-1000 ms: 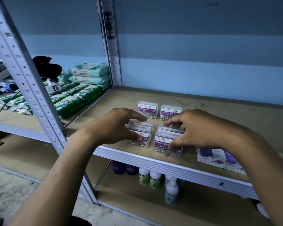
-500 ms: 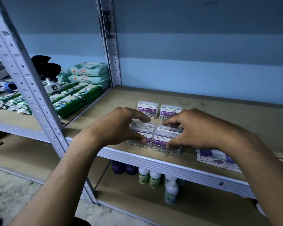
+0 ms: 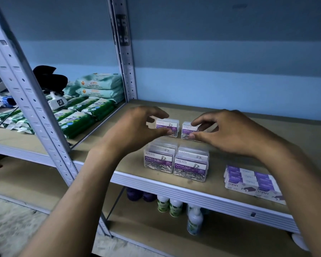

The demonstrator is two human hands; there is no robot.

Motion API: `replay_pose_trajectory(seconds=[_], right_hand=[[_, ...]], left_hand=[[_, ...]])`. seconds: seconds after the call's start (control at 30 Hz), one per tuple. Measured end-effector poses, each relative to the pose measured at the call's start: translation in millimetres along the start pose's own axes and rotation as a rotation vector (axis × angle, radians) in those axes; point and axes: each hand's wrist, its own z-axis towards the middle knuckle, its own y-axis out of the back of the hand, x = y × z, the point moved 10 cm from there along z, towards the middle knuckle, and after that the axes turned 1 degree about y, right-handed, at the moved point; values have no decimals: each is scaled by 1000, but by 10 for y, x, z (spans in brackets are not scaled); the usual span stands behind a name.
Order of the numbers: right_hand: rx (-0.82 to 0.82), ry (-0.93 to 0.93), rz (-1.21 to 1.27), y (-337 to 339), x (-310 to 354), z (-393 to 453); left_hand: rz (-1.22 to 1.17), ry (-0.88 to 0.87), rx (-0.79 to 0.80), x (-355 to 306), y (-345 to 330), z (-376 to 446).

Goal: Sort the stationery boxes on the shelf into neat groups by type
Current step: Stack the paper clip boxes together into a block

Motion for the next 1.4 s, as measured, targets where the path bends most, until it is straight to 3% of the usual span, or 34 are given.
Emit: replay_pose_trajectory(seconds=[0.23, 0.43, 0.67, 1.03, 1.4], right_hand=[[-23, -35, -7, -122, -266, 237], [-32, -14, -23, -239, -339, 342], [-3, -36, -8, -335, -427, 438], [-155, -77, 148, -180, -481, 356], [-243, 10, 123, 113, -231, 15]], left_hand=[[-12, 66, -65, 277, -85, 320], [-131, 205, 52, 588, -396, 453], [-124, 142, 40, 581, -502, 577], [-202, 59, -3, 470, -439, 566], [-158, -55, -45, 126, -133, 342]])
